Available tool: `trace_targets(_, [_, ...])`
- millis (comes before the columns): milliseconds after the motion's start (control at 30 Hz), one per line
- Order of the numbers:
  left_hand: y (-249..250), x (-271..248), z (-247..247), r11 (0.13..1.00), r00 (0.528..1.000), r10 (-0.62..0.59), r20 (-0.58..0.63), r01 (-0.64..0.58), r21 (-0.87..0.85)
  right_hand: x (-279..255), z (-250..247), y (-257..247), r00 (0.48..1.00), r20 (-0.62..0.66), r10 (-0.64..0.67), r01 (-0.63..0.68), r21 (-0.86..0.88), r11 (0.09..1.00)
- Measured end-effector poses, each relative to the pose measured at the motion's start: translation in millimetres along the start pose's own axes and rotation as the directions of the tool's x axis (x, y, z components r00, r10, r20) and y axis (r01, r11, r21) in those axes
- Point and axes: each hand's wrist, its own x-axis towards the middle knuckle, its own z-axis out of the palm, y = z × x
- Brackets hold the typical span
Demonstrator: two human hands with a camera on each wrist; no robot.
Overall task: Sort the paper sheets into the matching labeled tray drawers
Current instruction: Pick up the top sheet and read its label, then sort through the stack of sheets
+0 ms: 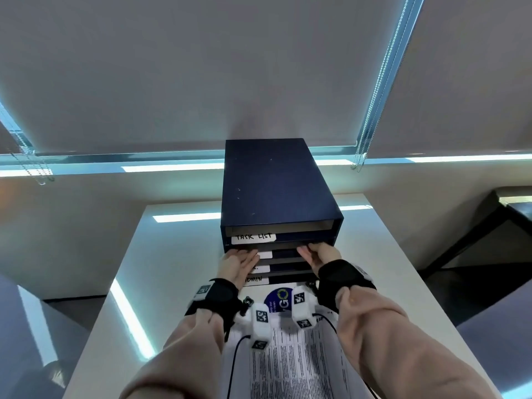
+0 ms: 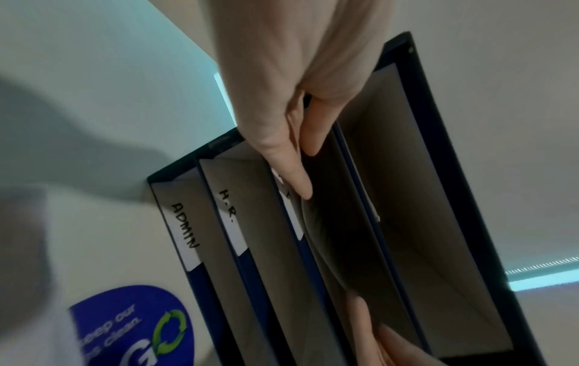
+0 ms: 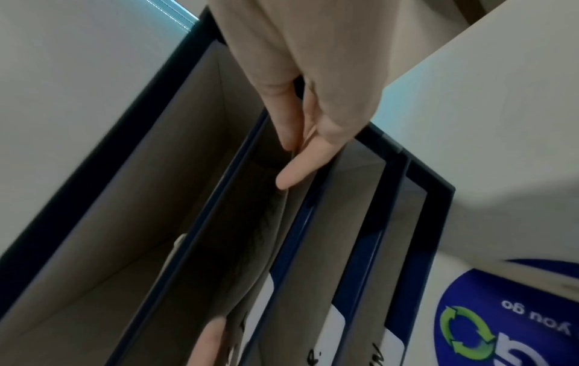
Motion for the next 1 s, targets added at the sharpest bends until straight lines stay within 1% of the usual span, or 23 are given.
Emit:
trace_targets(67, [3.6,6.2,3.9,1.0,1.0,0.008,0.008,-0.008,0.013,3.0,6.4,-0.3,0.999,0.043,-0.016,0.016,-0.019,1.0])
trace_targets(100, [5.7,5.0,6.1,0.997,1.0,0.024,0.01,-0.024,0.072,3.6,7.4,0.3,0.997,0.072,-0.022,0.026,-0.049,0.998])
trace_targets(133, [5.1,3.4,5.2,0.982,0.999,0.046,0.003,-0.046,0.183,2.0,6.6,2.0,0.995,0.097,-0.028,0.036,-0.085,0.996])
trace_targets(167, [3.7,-2.4,3.9,0.935,0.996,0.084,-0.003,-0.078,0.347,-1.4,4.4,3.7,0.992,0.12,-0.033,0.051,-0.146,0.988])
trace_targets(200, [-0.5,-8.4,-0.1,0.852,0.991,0.133,0.016,-0.123,0.509,-6.4,-0.6,6.0,0.99,0.136,-0.035,0.066,-0.23,0.971])
trace_targets(233, [-7.0,-16.3,-6.1,0.739,0.982,0.174,0.07,-0.178,0.65,-12.3,-9.7,9.7,0.989,0.143,-0.028,0.075,-0.333,0.94])
trace_targets(267, [-15.6,-24.6,-14.7,0.589,0.971,0.189,0.146,-0.231,0.774,-20.9,-20.8,14.4,0.99,0.138,-0.011,0.074,-0.458,0.886])
trace_targets(300, [-25.2,-33.5,-25.6,0.388,0.96,0.166,0.226,-0.274,0.88,-26.9,-35.6,22.0,0.991,0.131,0.007,0.071,-0.584,0.808])
trace_targets(333, [-35.3,-41.1,-38.0,0.152,0.948,0.114,0.298,-0.314,0.937,-33.6,-51.2,30.7,0.992,0.123,0.019,0.073,-0.698,0.712])
trace_targets(367, [-44.4,-47.7,-50.3,-0.085,0.937,0.049,0.345,-0.341,0.936,-38.4,-67.9,40.3,0.993,0.115,0.013,0.084,-0.798,0.597])
trace_targets(400, [-52.1,-52.5,-61.6,-0.28,0.925,0.004,0.381,-0.365,0.888,-42.6,-84.0,49.5,0.994,0.107,-0.012,0.101,-0.885,0.454])
trace_targets(433, [-59.0,-57.2,-71.5,-0.41,0.912,-0.018,0.409,-0.38,0.829,-44.8,-99.8,58.6,0.993,0.106,-0.052,0.117,-0.952,0.284])
trace_targets(467, [-64.8,-59.6,-80.8,-0.48,0.904,-0.023,0.427,-0.384,0.789,-49.5,-113.3,66.4,0.991,0.108,-0.082,0.118,-0.983,0.14])
trace_targets(500, [-68.5,-62.4,-86.9,-0.508,0.901,-0.011,0.434,-0.379,0.774,-54.9,-125.6,73.1,0.989,0.11,-0.102,0.118,-0.991,0.07])
trace_targets(567, [-73.4,-65.2,-95.7,-0.527,0.899,0.018,0.437,-0.363,0.768,-64.0,-145.8,89.0,0.984,0.14,-0.106,0.145,-0.989,0.036])
trace_targets(667, [-80.0,-74.4,-100.3,-0.553,0.902,0.027,0.43,-0.345,0.758,-78.9,-160.6,109.0,0.968,0.178,-0.179,0.192,-0.98,0.059])
trace_targets(733, [-84.1,-82.9,-102.1,-0.592,0.893,0.051,0.447,-0.333,0.734,-86.1,-164.7,115.2,0.956,0.169,-0.239,0.2,-0.973,0.111])
trace_targets(767, [-86.2,-86.4,-102.8,-0.588,0.886,0.067,0.458,-0.336,0.736,-88.1,-166.6,115.3,0.954,0.157,-0.256,0.199,-0.969,0.147])
trace_targets(833, [-89.8,-91.4,-104.7,-0.523,0.868,0.076,0.49,-0.384,0.761,-92.7,-169.4,109.7,0.954,0.111,-0.277,0.178,-0.957,0.23])
trace_targets(867, [-90.1,-96.1,-104.1,-0.416,0.862,0.087,0.499,-0.423,0.805,-93.3,-171.4,106.0,0.954,0.089,-0.288,0.167,-0.951,0.259])
trace_targets(900, [-88.6,-100.7,-102.5,-0.246,0.87,0.103,0.483,-0.448,0.859,-93.4,-174.2,102.3,0.954,0.077,-0.291,0.163,-0.945,0.282])
trace_targets(967, [-79.7,-112.8,-96.1,0.201,0.894,0.147,0.423,-0.445,0.873,-93.4,-180.1,95.7,0.966,0.051,-0.254,0.136,-0.935,0.329])
trace_targets(1000, [-73.0,-117.9,-91.6,0.389,0.905,0.154,0.398,-0.425,0.817,-94.1,-180.8,92.7,0.975,0.053,-0.215,0.127,-0.929,0.348])
